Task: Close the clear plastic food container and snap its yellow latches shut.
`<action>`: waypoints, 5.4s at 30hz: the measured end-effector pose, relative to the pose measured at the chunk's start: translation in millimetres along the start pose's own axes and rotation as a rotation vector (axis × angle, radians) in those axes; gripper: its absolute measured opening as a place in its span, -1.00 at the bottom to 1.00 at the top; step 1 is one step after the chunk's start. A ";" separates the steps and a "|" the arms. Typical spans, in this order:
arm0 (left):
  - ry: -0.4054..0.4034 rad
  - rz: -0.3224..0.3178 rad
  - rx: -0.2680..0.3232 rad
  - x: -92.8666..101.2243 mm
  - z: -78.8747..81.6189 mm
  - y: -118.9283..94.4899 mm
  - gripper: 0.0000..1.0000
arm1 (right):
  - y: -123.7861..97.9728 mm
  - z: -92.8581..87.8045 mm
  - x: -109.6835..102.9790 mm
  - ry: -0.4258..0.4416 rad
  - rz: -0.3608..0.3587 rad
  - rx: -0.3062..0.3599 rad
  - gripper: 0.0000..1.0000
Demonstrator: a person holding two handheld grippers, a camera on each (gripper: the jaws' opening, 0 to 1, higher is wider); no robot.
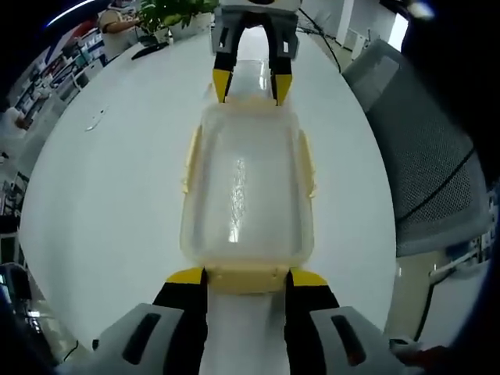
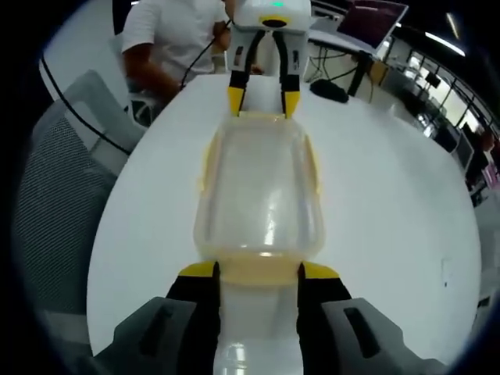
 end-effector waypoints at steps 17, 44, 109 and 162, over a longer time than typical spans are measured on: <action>0.011 0.021 0.042 -1.8 35.7 -23.2 -0.37 | -40.1 7.3 3.4 -0.023 -0.019 -0.014 -0.32; 0.065 -0.020 0.121 -13.8 124.7 2.6 -0.36 | -106.9 -53.3 4.1 0.031 -0.052 -0.083 -0.32; 0.085 -0.033 0.126 -15.8 239.3 89.2 -0.36 | -179.9 -177.0 7.1 0.034 -0.035 -0.302 -0.28; -0.038 0.002 0.171 -4.0 233.2 86.3 -0.21 | -196.0 -179.2 1.9 0.227 -0.176 -0.246 -0.24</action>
Point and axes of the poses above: the point that each gripper's makers call its tool centre point, and the gripper's own axes: y roughly forward along the fingers, x roughly to its right, z roughly out of its top, the point moved 1 cm from there along -y, roughly backward along the fingers, and after that the axes turned 7 degrees about x, right-handed, at the moved point
